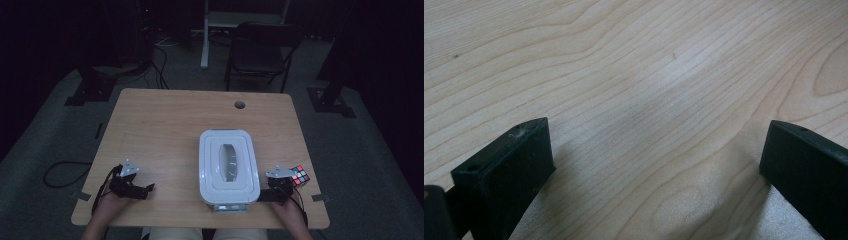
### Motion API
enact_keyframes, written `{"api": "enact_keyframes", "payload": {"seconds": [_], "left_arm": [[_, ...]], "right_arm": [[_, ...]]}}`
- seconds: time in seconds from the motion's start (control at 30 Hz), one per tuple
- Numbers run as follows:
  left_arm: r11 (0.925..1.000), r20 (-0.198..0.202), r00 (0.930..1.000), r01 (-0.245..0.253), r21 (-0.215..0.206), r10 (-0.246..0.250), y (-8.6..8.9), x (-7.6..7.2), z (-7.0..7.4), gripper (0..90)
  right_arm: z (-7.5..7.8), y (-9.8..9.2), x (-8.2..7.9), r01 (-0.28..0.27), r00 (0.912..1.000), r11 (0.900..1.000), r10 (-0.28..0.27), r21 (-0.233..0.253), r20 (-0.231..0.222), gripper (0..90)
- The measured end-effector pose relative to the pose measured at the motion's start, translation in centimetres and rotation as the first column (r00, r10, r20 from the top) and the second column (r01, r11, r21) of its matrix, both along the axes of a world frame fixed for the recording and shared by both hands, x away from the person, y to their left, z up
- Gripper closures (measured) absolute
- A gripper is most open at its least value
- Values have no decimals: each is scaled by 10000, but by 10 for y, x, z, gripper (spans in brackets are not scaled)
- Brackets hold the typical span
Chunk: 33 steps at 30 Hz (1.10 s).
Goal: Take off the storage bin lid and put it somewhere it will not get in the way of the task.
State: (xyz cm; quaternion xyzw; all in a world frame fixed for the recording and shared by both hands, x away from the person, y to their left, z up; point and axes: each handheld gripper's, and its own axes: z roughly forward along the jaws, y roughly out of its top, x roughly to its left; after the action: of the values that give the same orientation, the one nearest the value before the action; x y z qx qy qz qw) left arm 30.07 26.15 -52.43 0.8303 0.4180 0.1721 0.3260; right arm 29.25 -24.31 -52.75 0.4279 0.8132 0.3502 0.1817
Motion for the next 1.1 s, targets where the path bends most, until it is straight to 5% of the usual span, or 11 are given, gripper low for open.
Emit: {"api": "enact_keyframes", "payload": {"seconds": [0.37,0.83,1.1], "left_arm": [[9995,-131,9998,-140,-290,136,1,-4,11,52],[9948,121,9965,833,-586,-827,-32,-13,42,52],[9837,631,9847,1667,-671,-1625,-52,-17,72,52]], "right_arm": [[0,0,0,2,10000,10000,-2,3,-3,129],[0,0,0,5,10000,10000,-5,7,-7,128],[0,0,0,7,10000,10000,-7,2,-8,128]]}}
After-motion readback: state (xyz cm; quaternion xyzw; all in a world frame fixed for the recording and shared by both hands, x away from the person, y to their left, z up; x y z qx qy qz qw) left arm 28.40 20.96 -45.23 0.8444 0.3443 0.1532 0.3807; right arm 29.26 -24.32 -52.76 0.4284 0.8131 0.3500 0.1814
